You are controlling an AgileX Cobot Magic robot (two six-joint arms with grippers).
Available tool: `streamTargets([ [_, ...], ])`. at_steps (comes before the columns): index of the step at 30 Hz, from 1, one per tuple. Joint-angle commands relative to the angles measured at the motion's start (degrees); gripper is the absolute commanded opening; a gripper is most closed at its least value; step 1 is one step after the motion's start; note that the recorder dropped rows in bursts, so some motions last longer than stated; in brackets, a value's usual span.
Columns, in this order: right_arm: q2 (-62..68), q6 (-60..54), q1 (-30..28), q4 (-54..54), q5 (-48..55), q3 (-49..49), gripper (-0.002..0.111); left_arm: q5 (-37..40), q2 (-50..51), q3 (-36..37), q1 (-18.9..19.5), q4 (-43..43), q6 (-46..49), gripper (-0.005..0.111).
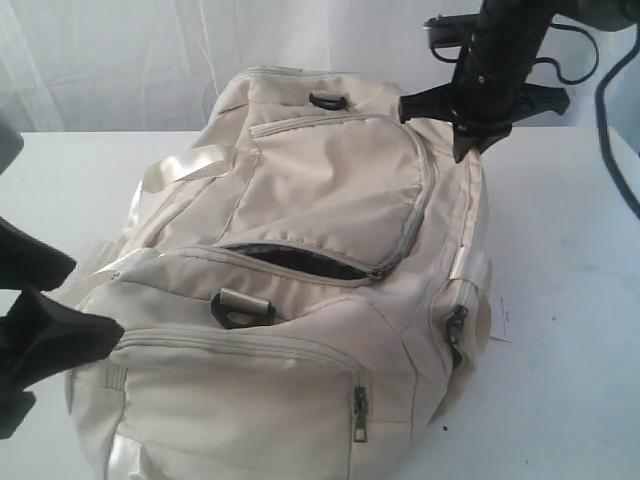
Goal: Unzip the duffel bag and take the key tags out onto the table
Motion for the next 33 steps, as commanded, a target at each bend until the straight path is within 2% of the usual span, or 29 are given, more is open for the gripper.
streamTargets([
  [1, -7.1, 0.4, -2.6, -6.1, -1.2, 6.2, 0.000, 6.2, -0.6, -0.4, -0.1, -5.1, 2.3, 0.068],
  [8, -15.5, 3.4, -2.8, -7.6, -3.1, 17.8, 0.000, 9.9, -0.5, -0.4, -0.1, -30.4, 18.4, 0.068],
  [13, -19.8, 3.8, -2.8, -7.6, -5.8, 26.9, 0.000, 11.1, -0.5, 0.2, -0.1, -32.1, 19.5, 0.068],
  [18, -22.2, 1.8, -2.8, -7.6, -5.7, 29.8, 0.002, 6.6, -0.5, 4.7, -0.1, -32.1, 20.0, 0.068],
  [21, -24.4, 2.3, -2.8, -7.5, -7.0, 29.8, 0.015, 2.6, -0.5, 7.6, -0.1, -32.1, 24.1, 0.068],
  [26, -28.2, 2.3, -2.8, -7.5, -8.8, 29.8, 0.053, -1.7, -0.5, 9.0, -0.1, -32.1, 33.3, 0.068],
  [28, -29.5, 2.3, -2.8, -7.6, -8.8, 29.8, 0.064, -3.0, -0.5, 9.0, -0.1, -32.1, 37.7, 0.068],
  [33, -32.9, 2.3, -2.8, -7.1, -8.3, 29.8, 0.067, -4.8, -0.5, 9.0, -0.1, -31.8, 54.2, 0.068],
])
